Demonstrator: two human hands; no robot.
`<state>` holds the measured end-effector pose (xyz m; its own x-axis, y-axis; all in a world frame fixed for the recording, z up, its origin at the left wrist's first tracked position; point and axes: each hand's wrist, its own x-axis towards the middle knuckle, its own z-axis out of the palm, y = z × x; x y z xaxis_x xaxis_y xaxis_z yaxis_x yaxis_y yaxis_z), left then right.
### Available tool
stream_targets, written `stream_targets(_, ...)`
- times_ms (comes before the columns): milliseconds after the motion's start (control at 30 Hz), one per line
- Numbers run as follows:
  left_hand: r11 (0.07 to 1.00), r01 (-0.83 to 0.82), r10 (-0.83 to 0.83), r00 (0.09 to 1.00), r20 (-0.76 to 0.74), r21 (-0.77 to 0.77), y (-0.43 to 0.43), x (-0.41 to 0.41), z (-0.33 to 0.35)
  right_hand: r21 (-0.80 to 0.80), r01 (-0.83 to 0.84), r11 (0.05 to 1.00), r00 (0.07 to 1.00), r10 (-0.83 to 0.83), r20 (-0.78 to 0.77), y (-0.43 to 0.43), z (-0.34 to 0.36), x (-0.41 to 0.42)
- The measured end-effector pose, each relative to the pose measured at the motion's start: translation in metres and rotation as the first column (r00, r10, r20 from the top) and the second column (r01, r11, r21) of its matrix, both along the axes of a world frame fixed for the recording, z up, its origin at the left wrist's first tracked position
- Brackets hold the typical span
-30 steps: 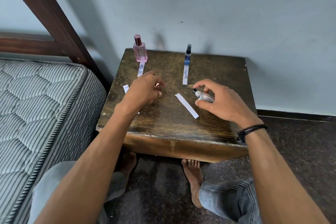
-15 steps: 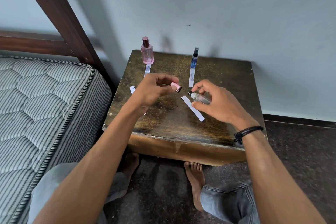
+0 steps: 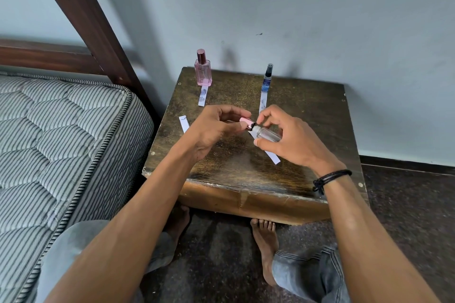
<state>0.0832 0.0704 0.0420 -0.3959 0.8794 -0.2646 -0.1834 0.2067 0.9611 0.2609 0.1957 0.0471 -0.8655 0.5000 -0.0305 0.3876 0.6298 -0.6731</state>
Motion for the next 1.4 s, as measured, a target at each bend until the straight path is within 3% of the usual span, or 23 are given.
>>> stream_targets(300,0.999,0.04,-0.04,0.997,0.061,0.002,0.0,0.003,0.0,-0.076,-0.026,0.997,0.999,0.023,-0.038,-0.003,0.001,-0.002)
stream_targets(733,0.993,-0.068,0.047,0.977,0.209,0.097,-0.003,-0.001,0.008,-0.053,0.06,0.997,0.984,-0.068,-0.163,-0.015,0.0,-0.015)
stream_targets(1000,0.996,-0.053,0.062,0.99,-0.127,0.076,-0.004,0.003,0.013,-0.058,0.075,0.995,0.968,-0.087,-0.234,-0.025,-0.005,-0.03)
stream_targets(1167,0.996,-0.094,0.08,0.857,-0.509,-0.002,-0.006,0.0,0.018,-0.057,0.048,0.997,0.958,-0.062,-0.278,-0.029,-0.012,-0.04)
stream_targets(1400,0.99,-0.133,0.075,0.785,-0.615,-0.049,-0.015,-0.005,0.022,-0.154,0.015,0.988,0.959,-0.057,-0.278,-0.037,-0.02,-0.054)
